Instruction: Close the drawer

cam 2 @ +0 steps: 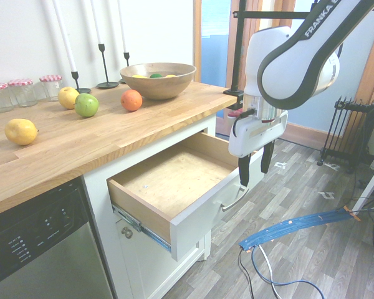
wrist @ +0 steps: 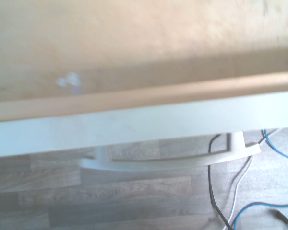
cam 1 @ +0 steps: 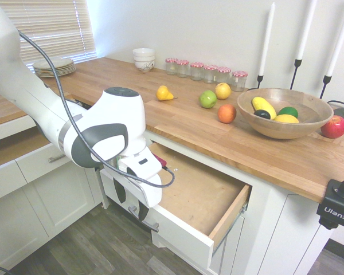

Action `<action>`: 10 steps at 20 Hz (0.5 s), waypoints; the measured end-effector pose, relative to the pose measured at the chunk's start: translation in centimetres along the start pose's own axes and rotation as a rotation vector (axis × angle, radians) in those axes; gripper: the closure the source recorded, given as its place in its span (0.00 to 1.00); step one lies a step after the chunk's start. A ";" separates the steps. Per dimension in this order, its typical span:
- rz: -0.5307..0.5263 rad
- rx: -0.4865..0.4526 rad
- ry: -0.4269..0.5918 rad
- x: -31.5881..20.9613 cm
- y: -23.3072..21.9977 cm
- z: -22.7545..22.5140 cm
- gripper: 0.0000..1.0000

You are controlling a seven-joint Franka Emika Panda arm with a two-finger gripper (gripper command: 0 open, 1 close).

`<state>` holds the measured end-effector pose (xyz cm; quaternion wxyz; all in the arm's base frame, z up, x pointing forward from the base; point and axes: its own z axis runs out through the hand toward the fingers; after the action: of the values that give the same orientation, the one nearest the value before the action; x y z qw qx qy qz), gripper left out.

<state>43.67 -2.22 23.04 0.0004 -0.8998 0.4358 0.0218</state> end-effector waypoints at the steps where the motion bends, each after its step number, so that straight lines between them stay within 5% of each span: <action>1: 0.005 -0.005 -0.003 0.2 0.2 0.7 0.00; 10: -0.001 -0.021 -0.019 2.3 0.8 6.3 0.00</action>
<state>44.20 -4.39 16.71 -0.0047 -0.8997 0.4351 0.0351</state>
